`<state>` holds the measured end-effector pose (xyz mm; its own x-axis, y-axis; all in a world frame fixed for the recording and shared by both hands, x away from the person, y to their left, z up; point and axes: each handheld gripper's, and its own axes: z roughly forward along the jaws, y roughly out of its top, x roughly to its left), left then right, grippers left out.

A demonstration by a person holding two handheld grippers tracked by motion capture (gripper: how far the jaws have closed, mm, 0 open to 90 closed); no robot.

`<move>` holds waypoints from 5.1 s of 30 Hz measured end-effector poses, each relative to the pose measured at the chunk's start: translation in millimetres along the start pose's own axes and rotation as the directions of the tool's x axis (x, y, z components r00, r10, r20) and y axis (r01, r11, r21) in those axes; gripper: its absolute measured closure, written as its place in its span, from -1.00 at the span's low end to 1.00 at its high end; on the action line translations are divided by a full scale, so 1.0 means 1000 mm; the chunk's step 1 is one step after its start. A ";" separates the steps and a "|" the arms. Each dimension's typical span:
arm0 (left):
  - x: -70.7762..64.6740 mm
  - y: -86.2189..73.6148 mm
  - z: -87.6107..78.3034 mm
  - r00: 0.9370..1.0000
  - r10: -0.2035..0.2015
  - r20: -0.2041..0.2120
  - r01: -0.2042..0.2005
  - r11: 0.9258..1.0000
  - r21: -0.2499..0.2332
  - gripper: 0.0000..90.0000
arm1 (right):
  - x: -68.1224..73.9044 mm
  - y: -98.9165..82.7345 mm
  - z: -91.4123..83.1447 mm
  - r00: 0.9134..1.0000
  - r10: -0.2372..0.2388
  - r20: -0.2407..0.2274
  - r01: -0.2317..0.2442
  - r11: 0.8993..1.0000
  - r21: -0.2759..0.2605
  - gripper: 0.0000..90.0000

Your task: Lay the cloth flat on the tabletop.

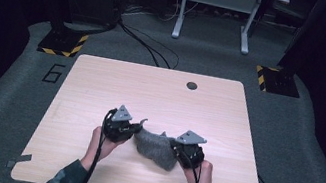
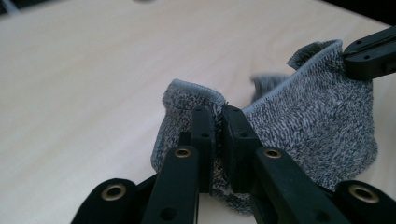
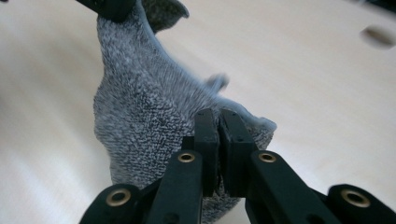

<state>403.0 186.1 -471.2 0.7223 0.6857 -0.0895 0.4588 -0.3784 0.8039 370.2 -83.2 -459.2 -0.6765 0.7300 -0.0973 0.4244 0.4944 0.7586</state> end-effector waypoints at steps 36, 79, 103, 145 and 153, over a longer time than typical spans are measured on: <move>-0.014 -0.051 0.003 0.997 0.082 0.013 -0.083 0.983 0.162 0.79 | -0.014 0.028 0.024 0.992 0.049 -0.117 -0.044 0.998 0.043 0.95; 0.039 -0.047 0.001 0.979 -0.096 -0.180 0.132 0.972 0.196 -0.29 | -0.068 -0.017 0.046 0.974 0.225 0.009 -0.223 0.962 0.160 0.19; 0.036 -0.044 0.005 0.990 -0.039 -0.136 0.061 0.985 0.159 0.76 | -0.058 -0.029 0.046 0.983 0.180 0.029 -0.182 0.975 0.129 0.99; 0.065 0.000 0.050 0.978 -0.073 -0.195 0.116 0.969 0.220 -0.37 | -0.095 -0.029 0.050 0.943 0.322 0.082 -0.332 0.925 0.185 0.01; 0.059 -0.006 0.053 0.981 -0.034 -0.189 0.074 0.974 0.213 -0.17 | -0.088 -0.031 0.048 0.963 0.244 0.114 -0.264 0.938 0.224 0.12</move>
<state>470.2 195.9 -512.2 0.5960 0.8030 -0.0040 0.6110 -0.4502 0.6512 445.0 -140.4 -505.2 -0.4792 0.8775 0.0174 0.7117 0.3769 0.5928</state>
